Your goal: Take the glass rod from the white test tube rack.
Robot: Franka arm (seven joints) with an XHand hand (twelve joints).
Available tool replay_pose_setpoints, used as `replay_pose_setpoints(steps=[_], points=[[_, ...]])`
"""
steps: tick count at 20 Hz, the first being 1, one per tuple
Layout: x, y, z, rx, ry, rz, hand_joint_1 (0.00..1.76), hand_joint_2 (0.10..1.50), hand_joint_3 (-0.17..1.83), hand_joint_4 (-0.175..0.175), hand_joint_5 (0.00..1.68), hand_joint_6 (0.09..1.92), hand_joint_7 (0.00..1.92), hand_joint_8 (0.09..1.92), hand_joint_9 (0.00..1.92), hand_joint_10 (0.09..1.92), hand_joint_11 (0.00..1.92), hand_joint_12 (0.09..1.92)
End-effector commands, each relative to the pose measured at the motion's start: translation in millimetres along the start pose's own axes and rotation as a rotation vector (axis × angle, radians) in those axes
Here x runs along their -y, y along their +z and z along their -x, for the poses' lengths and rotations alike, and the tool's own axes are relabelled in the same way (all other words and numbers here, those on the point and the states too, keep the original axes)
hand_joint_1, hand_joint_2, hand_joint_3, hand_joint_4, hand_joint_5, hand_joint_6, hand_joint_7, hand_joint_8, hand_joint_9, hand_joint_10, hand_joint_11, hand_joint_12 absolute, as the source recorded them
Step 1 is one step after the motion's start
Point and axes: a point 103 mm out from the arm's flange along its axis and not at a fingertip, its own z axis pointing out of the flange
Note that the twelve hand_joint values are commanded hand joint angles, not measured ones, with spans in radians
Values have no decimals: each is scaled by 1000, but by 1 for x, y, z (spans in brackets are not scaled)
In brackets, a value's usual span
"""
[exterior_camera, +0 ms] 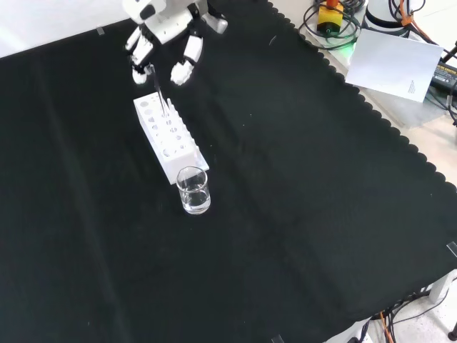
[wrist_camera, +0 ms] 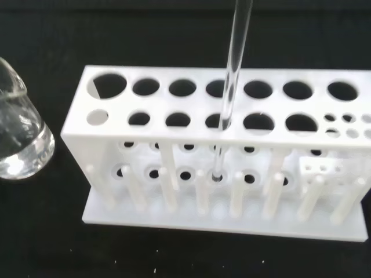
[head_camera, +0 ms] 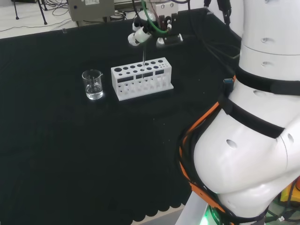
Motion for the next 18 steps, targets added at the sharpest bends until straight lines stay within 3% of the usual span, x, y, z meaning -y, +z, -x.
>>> replay_pose_setpoints(steps=[1, 8, 18], points=[[-19, 13, 1, 4, -40, -3, 502, 1005, 375, -138, 198, 743, 489, 963, 755, 928, 485, 1340], [-21, 16, 4, -3, -36, -5, 510, 1003, 385, -138, 217, 805, 505, 996, 790, 1003, 631, 1323], [-14, 11, 14, 0, -20, 21, 667, 980, 410, -144, 339, 979, 522, 1051, 979, 1084, 1153, 1231]])
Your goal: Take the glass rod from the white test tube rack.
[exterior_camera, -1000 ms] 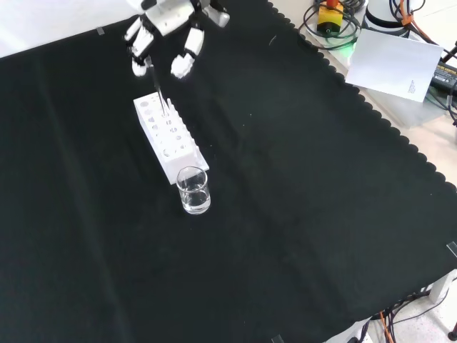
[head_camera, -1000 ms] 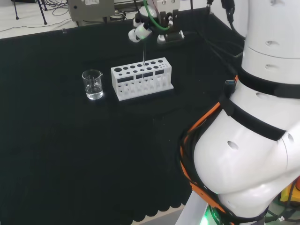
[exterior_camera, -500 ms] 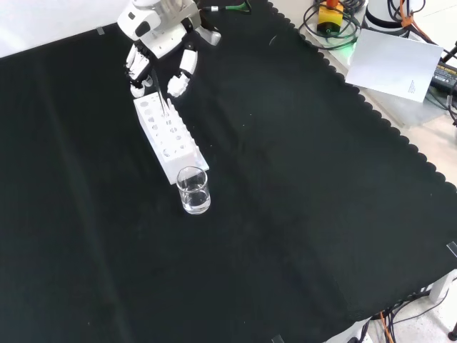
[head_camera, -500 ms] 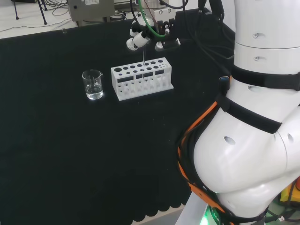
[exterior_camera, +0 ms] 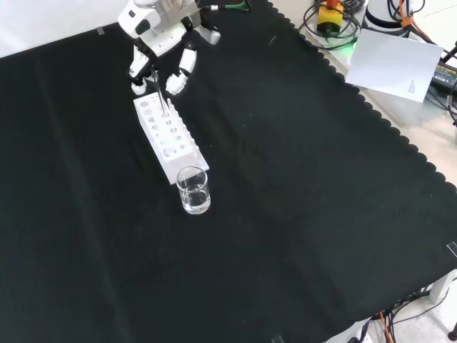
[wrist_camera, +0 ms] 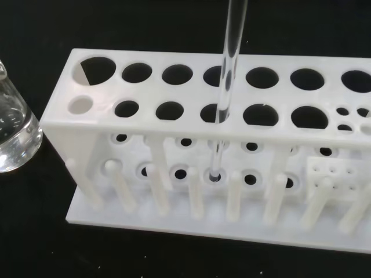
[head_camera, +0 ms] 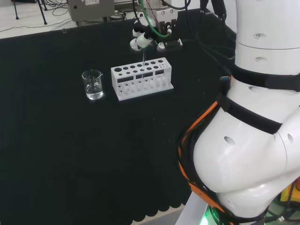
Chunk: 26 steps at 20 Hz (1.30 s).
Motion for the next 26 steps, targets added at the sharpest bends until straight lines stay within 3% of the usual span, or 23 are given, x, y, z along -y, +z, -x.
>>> replay_pose_setpoints(steps=[1, 9, 19, 22, 26], points=[[3, -5, 6, -3, 11, 15, 679, 977, 412, -146, 346, 987, 522, 1056, 990, 1088, 1181, 1221], [1, -9, 6, 1, 13, 35, 855, 944, 451, -174, 499, 1013, 588, 1133, 1139, 1142, 1448, 1118], [-1, -10, 10, -23, 8, 77, 960, 911, 513, -175, 656, 997, 764, 1312, 1279, 1129, 1625, 1033], [-3, -9, 8, -18, 4, 86, 1072, 1114, 176, -168, 776, 1224, 850, 1343, 1368, 1093, 1712, 976], [-5, -9, 7, -17, 4, 97, 1110, 1179, 31, -175, 824, 1236, 920, 1353, 1433, 1078, 1784, 960]])
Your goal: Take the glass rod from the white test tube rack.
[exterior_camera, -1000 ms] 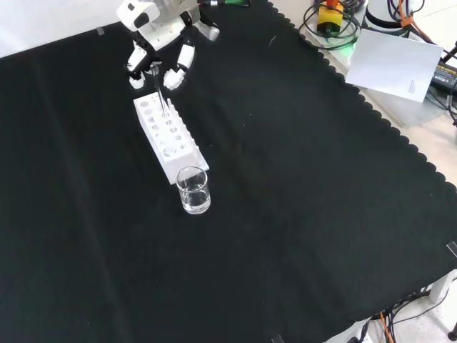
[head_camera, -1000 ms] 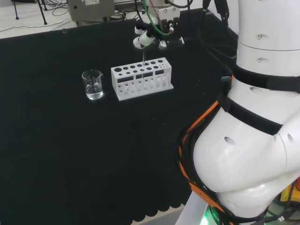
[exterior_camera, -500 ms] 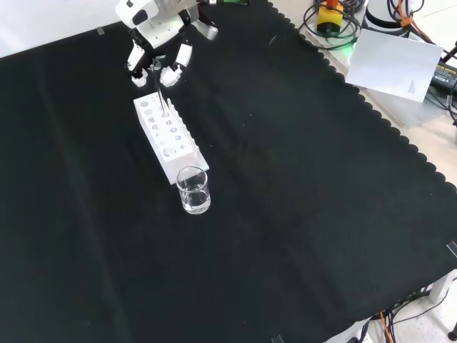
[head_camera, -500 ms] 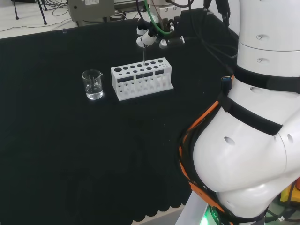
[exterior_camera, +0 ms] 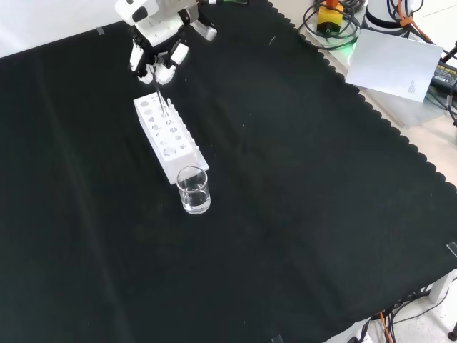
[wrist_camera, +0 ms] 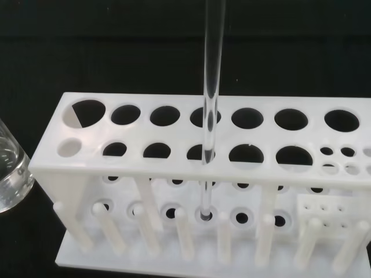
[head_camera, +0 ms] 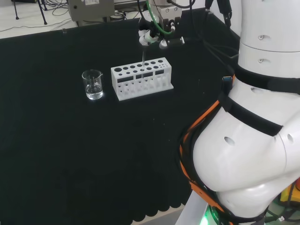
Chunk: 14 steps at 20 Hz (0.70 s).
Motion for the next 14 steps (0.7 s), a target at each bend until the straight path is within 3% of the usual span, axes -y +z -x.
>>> replay_pose_setpoints(steps=[1, 6, 10, 12, 14], points=[[-2, 0, -3, -1, -2, 13, 1150, 1182, 24, -175, 819, 1238, 897, 1329, 1446, 1076, 1796, 960], [-5, -1, -5, -26, 0, 38, 1230, 1171, 6, -175, 843, 1196, 886, 1241, 1518, 1080, 1840, 975], [0, -12, -9, -35, 16, 156, 1262, 1171, -117, -175, 957, 1043, 995, 1093, 1630, 1065, 1774, 978], [4, -20, -13, -27, 29, 180, 1215, 1156, -162, -175, 1046, 929, 1251, 1170, 1679, 1050, 1755, 991], [7, -29, -16, -9, 38, 190, 1201, 1136, -173, -175, 1105, 842, 1383, 1184, 1710, 1014, 1748, 976]])
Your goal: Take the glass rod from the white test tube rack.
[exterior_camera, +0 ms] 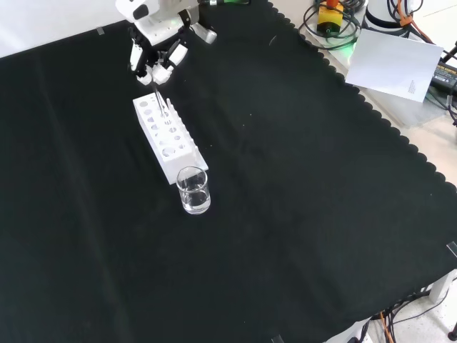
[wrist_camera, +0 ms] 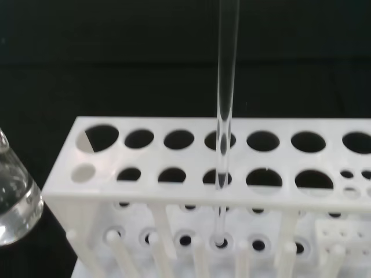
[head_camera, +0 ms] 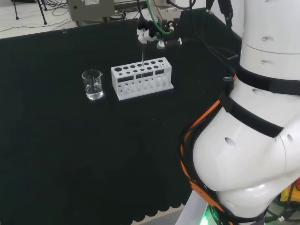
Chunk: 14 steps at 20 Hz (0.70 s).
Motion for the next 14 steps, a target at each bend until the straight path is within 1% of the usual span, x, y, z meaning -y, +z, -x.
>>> replay_pose_setpoints(steps=[1, 4, 6, 8, 14], points=[[9, -31, -12, 13, 35, 119, 1201, 1128, -175, -175, 1127, 808, 1411, 1177, 1723, 991, 1746, 960], [16, -48, -16, 11, 43, 118, 1204, 1112, -175, -175, 1165, 744, 1448, 1152, 1746, 944, 1746, 909], [20, -57, -17, 8, 35, 104, 1206, 1107, -175, -175, 1178, 723, 1457, 1139, 1752, 929, 1750, 885], [24, -63, -18, 14, 28, 89, 1206, 1106, -175, -175, 1182, 716, 1460, 1134, 1753, 924, 1752, 877], [39, -76, -17, 19, 33, 78, 1209, 1099, -175, -175, 1199, 687, 1470, 1117, 1758, 906, 1758, 847]])
